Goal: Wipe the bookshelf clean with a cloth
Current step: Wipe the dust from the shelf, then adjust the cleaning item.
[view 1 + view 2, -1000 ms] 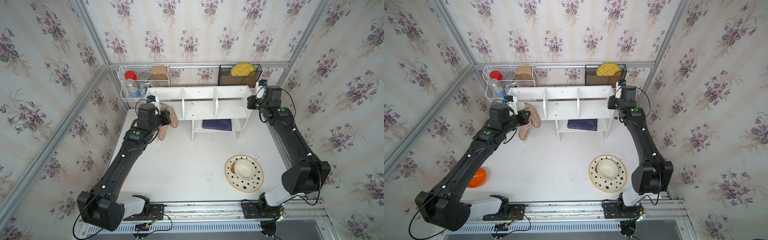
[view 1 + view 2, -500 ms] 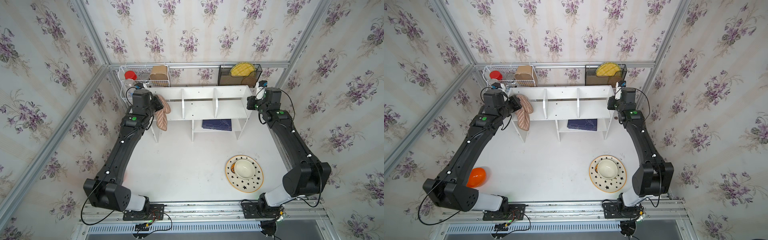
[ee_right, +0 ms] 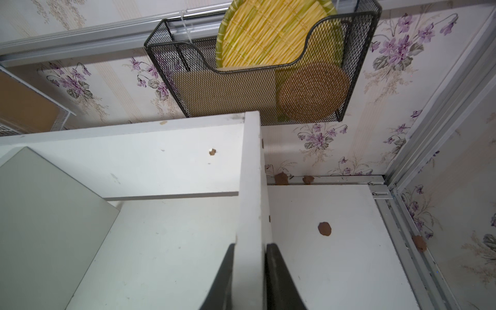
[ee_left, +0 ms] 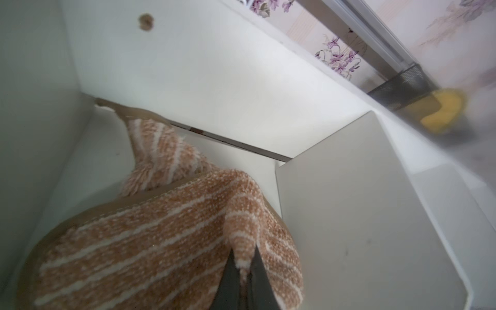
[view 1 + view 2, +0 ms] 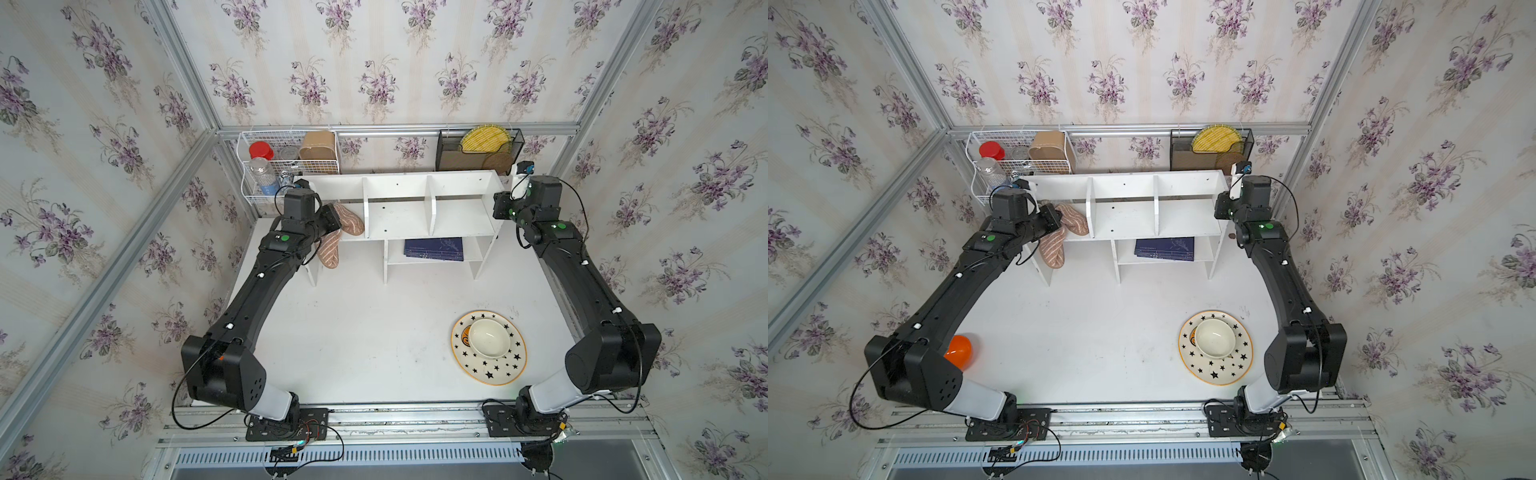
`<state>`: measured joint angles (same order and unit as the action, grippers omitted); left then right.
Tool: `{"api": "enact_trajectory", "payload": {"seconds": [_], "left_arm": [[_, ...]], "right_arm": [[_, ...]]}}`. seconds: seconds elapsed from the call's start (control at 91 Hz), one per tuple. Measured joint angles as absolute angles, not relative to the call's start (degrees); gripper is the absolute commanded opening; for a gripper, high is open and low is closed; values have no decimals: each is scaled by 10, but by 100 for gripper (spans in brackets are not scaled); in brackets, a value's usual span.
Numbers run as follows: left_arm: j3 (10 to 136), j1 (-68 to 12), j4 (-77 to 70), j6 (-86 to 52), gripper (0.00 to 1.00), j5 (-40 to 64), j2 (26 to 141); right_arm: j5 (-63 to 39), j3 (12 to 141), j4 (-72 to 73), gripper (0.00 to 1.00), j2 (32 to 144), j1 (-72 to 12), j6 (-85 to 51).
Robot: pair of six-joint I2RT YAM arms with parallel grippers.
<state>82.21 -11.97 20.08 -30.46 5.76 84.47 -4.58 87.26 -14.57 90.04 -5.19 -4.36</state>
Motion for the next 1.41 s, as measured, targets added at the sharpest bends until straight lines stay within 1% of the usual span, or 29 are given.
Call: {"api": "enact_trajectory", "payload": {"seconds": [0.165,0.286,0.407,0.462,0.484,0.55,0.593,0.615,0.648,0.692,0.791,0.868,0.967,1.0,1.055,1.143,1.275,1.407], "left_arm": [[804,-98,217,-302,0,30,774],[810,-98,231,-292,0,22,755],[825,-98,236,-287,0,40,751],[832,-97,233,-288,0,60,750],[835,-97,230,-288,0,70,750],[844,-97,221,-291,0,104,747],[849,-98,210,-296,0,125,743],[851,-98,205,-297,0,135,741],[853,-98,195,-297,0,154,737],[854,-98,180,-297,0,180,731],[853,-99,149,-299,0,233,719],[851,-100,124,-301,0,268,710],[845,-100,87,-310,0,305,695],[843,-100,72,-316,0,316,691],[835,-100,38,-327,0,334,683],[813,-100,-41,-360,0,374,676],[761,-108,-206,-448,0,442,683],[721,-117,-350,-544,0,477,693]], "right_arm": [[-46,872,-144,0,900,-52,-44],[-46,872,-144,0,900,-52,-45],[-47,874,-146,1,900,-52,-45],[-47,879,-150,10,901,-52,-45],[-47,881,-154,16,901,-52,-45],[-46,888,-166,35,900,-52,-46],[-52,892,-179,46,897,-53,-67],[-58,893,-192,55,894,-53,-77],[-63,895,-215,63,888,-54,-79],[-69,899,-236,69,879,-55,-89],[-74,917,-259,77,854,-57,-103],[-71,929,-266,89,832,-59,-114],[-72,946,-272,95,807,-92,-125],[-72,953,-271,95,802,-116,-133],[-79,962,-265,99,795,-165,-138],[-107,962,-235,100,795,-244,-160],[-194,888,-110,100,799,-345,-234],[-281,844,39,100,826,-412,-308]]}}
